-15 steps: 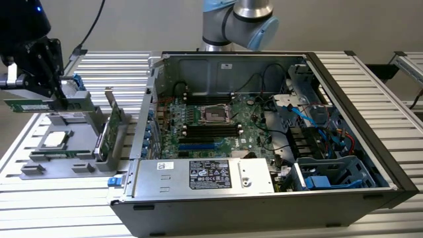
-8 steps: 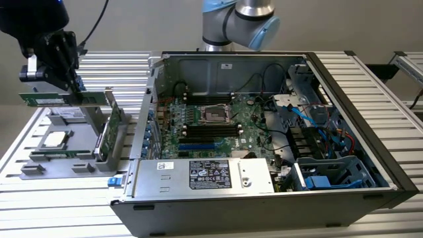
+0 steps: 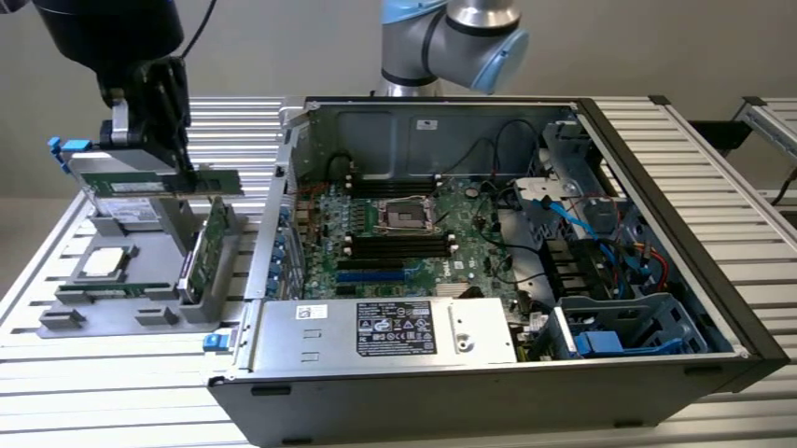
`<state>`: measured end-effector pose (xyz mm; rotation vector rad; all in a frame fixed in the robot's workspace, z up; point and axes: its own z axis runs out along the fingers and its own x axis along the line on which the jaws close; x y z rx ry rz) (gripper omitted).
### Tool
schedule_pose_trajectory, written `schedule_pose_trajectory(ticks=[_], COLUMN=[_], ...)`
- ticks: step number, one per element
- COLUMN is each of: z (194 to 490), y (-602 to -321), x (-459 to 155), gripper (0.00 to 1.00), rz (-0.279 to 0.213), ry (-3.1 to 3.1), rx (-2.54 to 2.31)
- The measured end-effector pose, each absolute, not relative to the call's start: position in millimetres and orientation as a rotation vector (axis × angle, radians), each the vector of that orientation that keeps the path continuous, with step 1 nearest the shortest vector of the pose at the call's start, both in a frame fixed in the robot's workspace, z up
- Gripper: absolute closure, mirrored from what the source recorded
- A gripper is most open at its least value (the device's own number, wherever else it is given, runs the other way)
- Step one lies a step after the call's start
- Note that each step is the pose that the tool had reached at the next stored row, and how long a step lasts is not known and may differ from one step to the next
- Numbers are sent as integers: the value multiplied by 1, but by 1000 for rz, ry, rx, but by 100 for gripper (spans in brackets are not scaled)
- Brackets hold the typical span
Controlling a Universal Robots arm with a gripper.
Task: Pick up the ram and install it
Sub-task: 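Pick up the ram and move it above insertion slot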
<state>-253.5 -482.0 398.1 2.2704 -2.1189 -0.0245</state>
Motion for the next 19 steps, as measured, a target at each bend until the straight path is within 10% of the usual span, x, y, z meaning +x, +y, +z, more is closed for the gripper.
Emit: schedule_pose_trajectory(ticks=[19], z=[398], y=[-476], x=[-167], gripper=[87], rz=[-42], ry=[-2124], rx=[2282])
